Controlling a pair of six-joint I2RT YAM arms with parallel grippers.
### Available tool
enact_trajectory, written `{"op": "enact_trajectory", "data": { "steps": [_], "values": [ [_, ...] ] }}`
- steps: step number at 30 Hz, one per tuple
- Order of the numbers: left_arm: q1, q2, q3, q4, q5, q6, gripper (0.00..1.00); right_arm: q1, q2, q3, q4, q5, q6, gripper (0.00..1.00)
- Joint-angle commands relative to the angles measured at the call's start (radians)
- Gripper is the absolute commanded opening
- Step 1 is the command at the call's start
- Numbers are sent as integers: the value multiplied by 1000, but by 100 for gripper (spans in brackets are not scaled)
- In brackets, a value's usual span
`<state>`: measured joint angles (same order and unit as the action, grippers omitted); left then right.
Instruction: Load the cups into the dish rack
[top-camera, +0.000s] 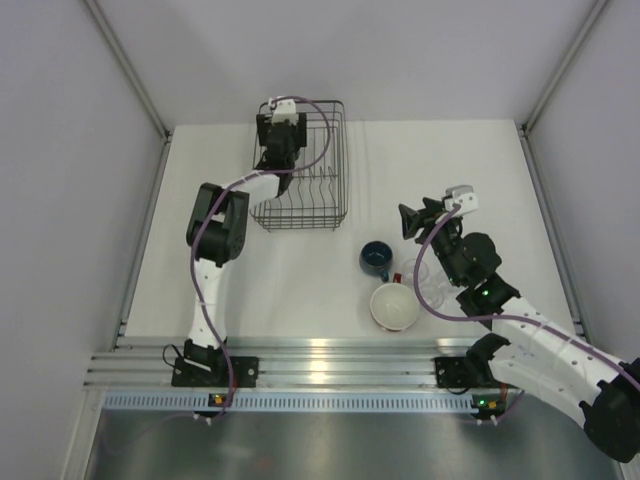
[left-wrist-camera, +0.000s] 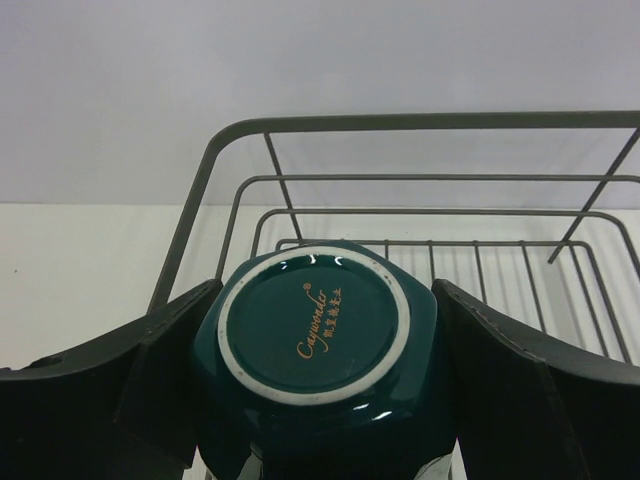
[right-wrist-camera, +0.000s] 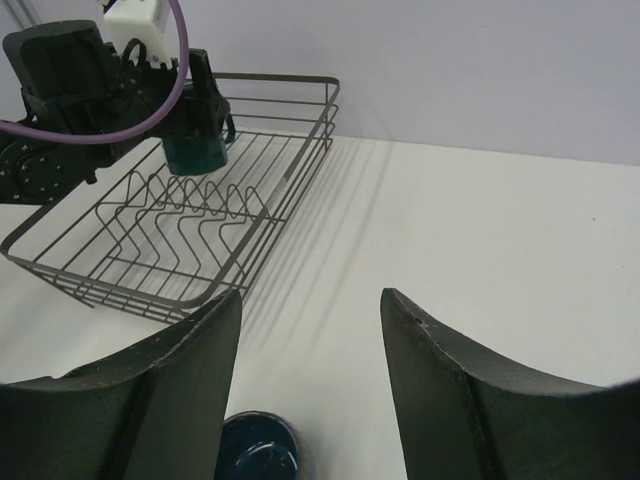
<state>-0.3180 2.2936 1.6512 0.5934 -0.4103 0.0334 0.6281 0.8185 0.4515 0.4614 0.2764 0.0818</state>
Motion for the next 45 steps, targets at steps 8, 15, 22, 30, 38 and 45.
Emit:
{"op": "enact_trajectory", "data": {
  "steps": [8, 15, 22, 30, 38, 45],
  "values": [
    [34, -33, -91, 233, -24, 28, 0, 16, 8, 4, 8, -8, 27, 59],
    [34, -31, -111, 238, -13, 25, 0, 15, 4, 3, 6, -13, 36, 59],
    [39, -28, -148, 250, 11, 5, 0, 15, -13, -4, -1, -11, 38, 59],
    [37, -33, -172, 250, 8, 10, 0, 15, -13, -5, -4, -13, 44, 59],
    [37, -62, -203, 250, 7, 8, 27, 16, -10, -4, -7, -19, 47, 61],
    [31, -89, -232, 253, 8, 8, 71, 16, -15, -7, -7, -23, 50, 61]
  ]
}}
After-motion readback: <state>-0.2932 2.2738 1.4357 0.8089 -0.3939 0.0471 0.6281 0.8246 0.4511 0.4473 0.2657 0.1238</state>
